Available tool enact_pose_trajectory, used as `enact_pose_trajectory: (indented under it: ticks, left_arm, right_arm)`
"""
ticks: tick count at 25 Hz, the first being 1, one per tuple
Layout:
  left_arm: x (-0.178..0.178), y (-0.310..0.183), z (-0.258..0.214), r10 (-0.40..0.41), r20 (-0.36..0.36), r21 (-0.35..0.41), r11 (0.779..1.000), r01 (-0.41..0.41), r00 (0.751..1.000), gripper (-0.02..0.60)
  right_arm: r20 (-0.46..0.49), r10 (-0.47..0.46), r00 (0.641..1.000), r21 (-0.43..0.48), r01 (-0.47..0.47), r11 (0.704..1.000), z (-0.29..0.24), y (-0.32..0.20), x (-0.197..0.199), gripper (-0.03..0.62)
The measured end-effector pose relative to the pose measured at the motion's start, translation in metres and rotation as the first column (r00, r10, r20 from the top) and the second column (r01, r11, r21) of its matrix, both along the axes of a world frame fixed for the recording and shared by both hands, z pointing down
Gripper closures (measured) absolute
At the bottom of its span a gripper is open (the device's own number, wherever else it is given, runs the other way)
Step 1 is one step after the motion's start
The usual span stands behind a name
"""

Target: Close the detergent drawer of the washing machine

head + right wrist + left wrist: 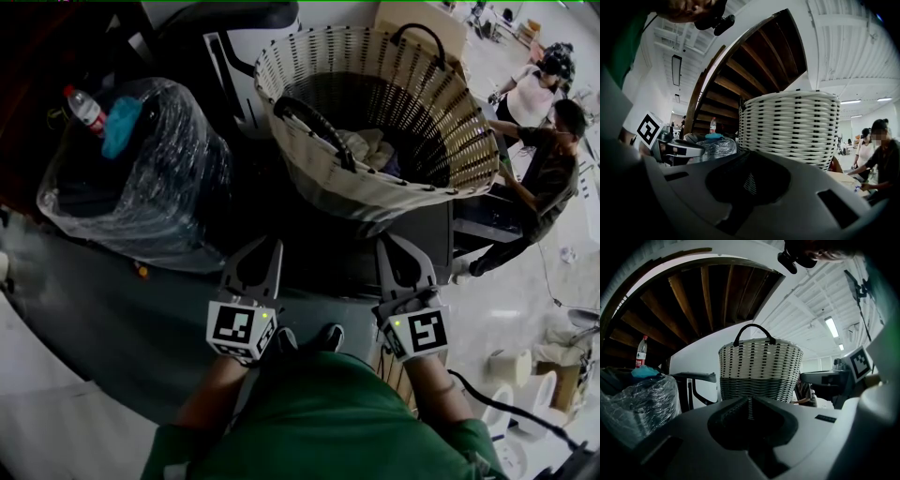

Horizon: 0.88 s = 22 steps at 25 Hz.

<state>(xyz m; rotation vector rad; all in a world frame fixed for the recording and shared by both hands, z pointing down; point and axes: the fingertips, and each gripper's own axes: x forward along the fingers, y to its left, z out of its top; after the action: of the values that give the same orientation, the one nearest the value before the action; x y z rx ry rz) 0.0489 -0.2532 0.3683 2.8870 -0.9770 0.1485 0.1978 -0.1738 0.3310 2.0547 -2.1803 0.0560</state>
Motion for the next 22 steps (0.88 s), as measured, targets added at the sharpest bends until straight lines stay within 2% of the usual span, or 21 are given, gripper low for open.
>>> enact_pose_trajectory:
  ticks: [5, 14, 18, 22]
  left_arm:
    - [0.0003, 0.001, 0.0008, 0.002, 0.0, -0.004, 1.0, -0.002, 1.0, 0.541]
    - [0.0, 0.0025, 0.0042, 0.006, 0.0, -0.016, 1.0, -0.006, 1.0, 0.541]
    - [-0.0009, 0.0028, 0.0071, 0.008, 0.001, -0.026, 1.0, -0.008, 1.0, 0.541]
    - [-0.0017, 0.0021, 0.0088, 0.008, 0.001, -0.03, 1.0, -0.008, 1.0, 0.541]
  right_arm:
    - [-0.007, -0.005, 1.0, 0.019, 0.005, 1.0, -0.0031, 0.0005, -0.0007, 0.571]
    - [-0.008, 0.004, 1.0, -0.003, -0.004, 1.0, -0.0001, 0.003, -0.0011, 0.571]
    - [-0.013, -0.006, 1.0, 0.022, 0.006, 1.0, -0.0027, 0.0014, -0.0024, 0.572]
    - [-0.023, -0.004, 1.0, 0.003, 0.004, 1.0, -0.0001, 0.0014, -0.0021, 0.571]
